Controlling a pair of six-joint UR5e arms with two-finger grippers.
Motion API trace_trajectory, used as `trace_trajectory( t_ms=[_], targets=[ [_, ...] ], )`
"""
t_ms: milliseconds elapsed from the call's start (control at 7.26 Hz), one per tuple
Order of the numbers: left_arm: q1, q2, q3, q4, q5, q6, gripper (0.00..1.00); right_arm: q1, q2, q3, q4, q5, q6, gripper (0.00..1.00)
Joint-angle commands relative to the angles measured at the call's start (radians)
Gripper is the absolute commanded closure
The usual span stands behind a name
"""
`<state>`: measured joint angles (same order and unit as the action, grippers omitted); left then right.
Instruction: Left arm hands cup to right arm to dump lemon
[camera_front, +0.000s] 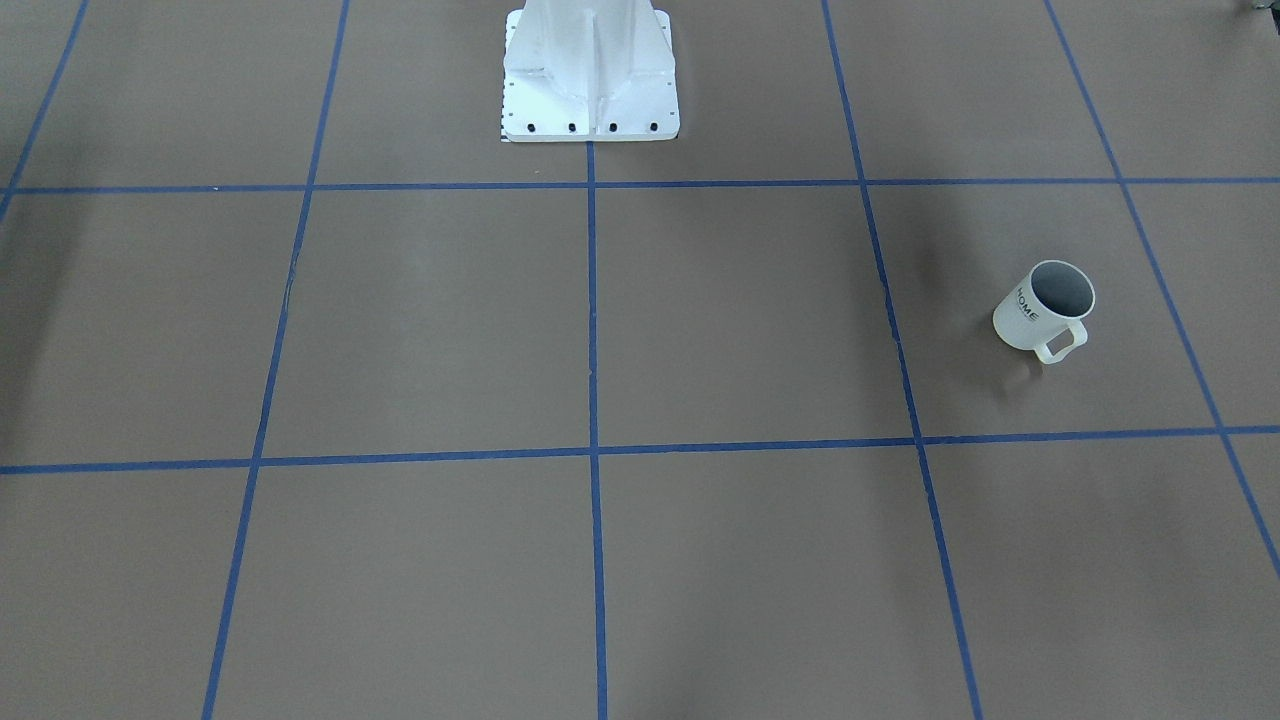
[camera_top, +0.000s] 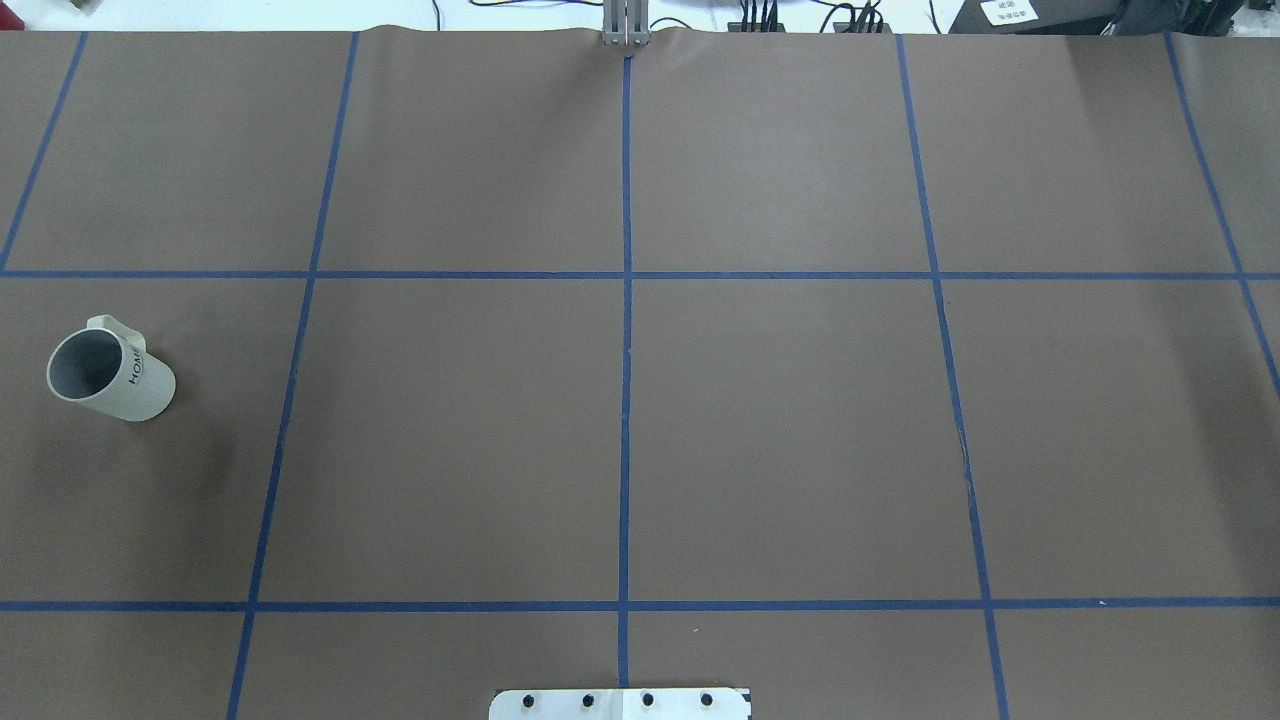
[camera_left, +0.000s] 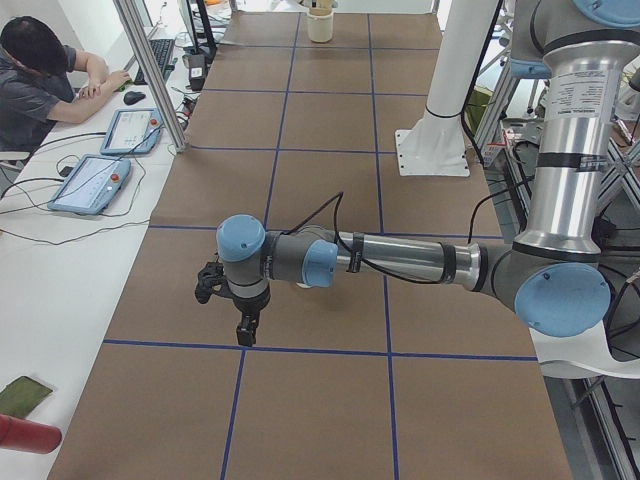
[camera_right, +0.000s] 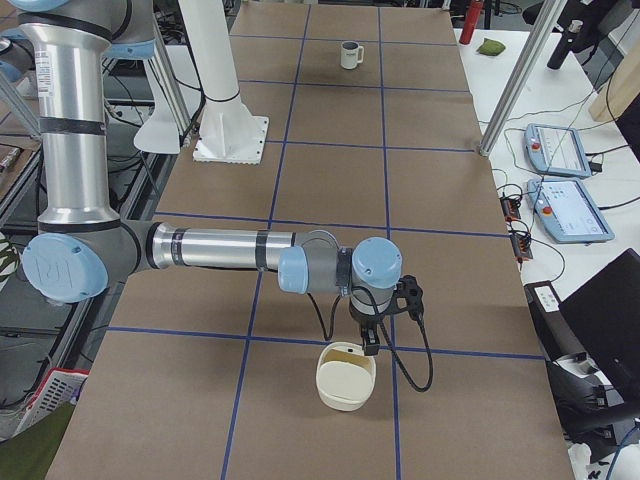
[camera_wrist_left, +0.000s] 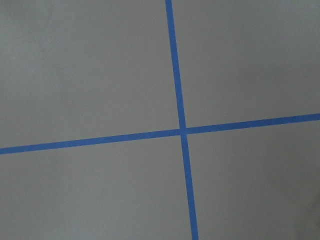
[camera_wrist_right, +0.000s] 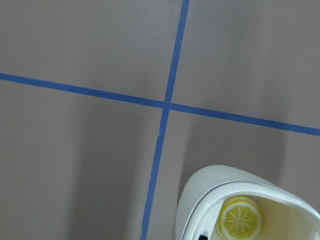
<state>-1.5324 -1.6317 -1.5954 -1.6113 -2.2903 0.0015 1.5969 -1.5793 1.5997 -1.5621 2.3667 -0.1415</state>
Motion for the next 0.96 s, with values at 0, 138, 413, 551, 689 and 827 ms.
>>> trace_trajectory(
  t_ms=[0,138,413,551,689,827],
  targets=[
    [0.0,0.001,0.0,-0.001,0.0,0.0,0.0,0.002,-0.011,0.032,-0.001,0.0,0.071,0.0],
    [0.0,0.001,0.0,-0.001,0.0,0.0,0.0,0.002,-0.014,0.035,-0.001,-0.004,0.071,0.0],
    [0.0,0.001,0.0,0.001,0.0,0.0,0.0,0.002,-0.014,0.028,-0.001,-0.007,0.071,0.0],
    [-0.002,0.003,0.0,0.001,-0.001,0.0,0.0,0.002,-0.014,0.028,0.001,-0.007,0.071,0.0],
    [-0.002,0.003,0.002,0.001,0.0,0.0,0.0,0.002,-0.014,0.025,-0.001,-0.006,0.071,0.0],
    [-0.002,0.003,0.003,0.001,0.0,0.0,0.0,0.002,-0.014,0.025,0.001,-0.004,0.071,0.0]
  ],
)
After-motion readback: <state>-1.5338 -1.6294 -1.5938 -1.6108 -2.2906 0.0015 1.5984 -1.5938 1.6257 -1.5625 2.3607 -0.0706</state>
